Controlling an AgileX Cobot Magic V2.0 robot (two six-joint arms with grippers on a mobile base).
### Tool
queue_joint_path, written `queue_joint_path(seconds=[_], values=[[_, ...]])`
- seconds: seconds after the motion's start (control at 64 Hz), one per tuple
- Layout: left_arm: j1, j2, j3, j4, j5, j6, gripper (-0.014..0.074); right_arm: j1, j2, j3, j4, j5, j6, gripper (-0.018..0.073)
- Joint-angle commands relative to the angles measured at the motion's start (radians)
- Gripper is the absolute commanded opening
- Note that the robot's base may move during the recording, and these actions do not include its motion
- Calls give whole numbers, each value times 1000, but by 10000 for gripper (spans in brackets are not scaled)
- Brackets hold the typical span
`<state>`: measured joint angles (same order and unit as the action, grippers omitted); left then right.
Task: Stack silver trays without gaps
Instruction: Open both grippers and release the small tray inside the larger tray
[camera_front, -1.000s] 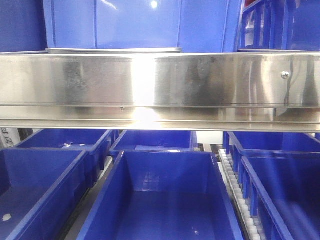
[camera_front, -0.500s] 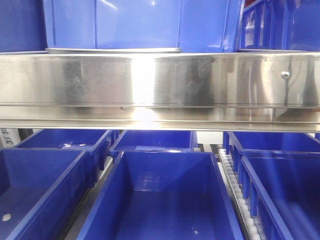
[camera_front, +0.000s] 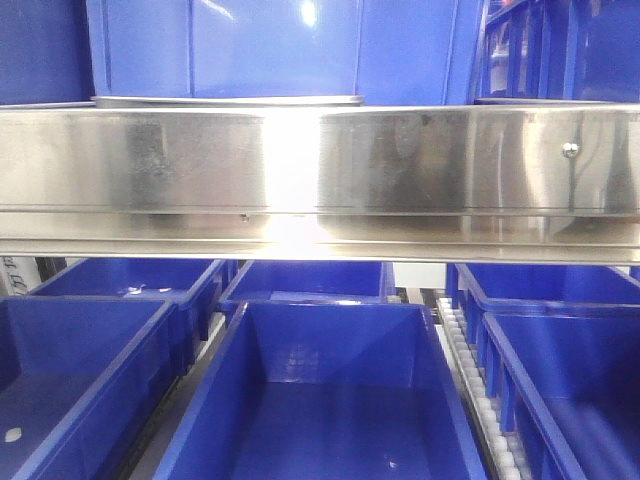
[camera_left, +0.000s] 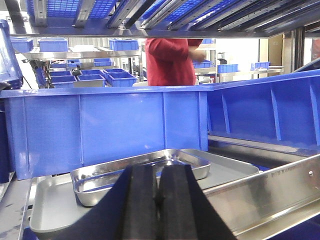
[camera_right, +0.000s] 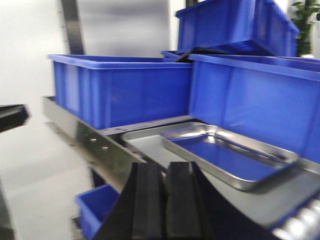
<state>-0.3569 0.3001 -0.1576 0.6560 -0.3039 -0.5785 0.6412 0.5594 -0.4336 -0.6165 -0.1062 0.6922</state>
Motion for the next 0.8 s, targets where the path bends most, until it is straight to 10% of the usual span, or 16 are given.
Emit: queue_joint_path(seconds=[0.0,0.125,0.781], values=[[-4,-5,-2,4,-25,0,-8,1,-13,3,323,77,-372,-79],[-4,-5,-2,4,-25,0,-8,1,-24,4,691,106,-808,-79],[-4,-5,-2,4,-25,0,-8,-60,-154,55,676,178,-815,-79]])
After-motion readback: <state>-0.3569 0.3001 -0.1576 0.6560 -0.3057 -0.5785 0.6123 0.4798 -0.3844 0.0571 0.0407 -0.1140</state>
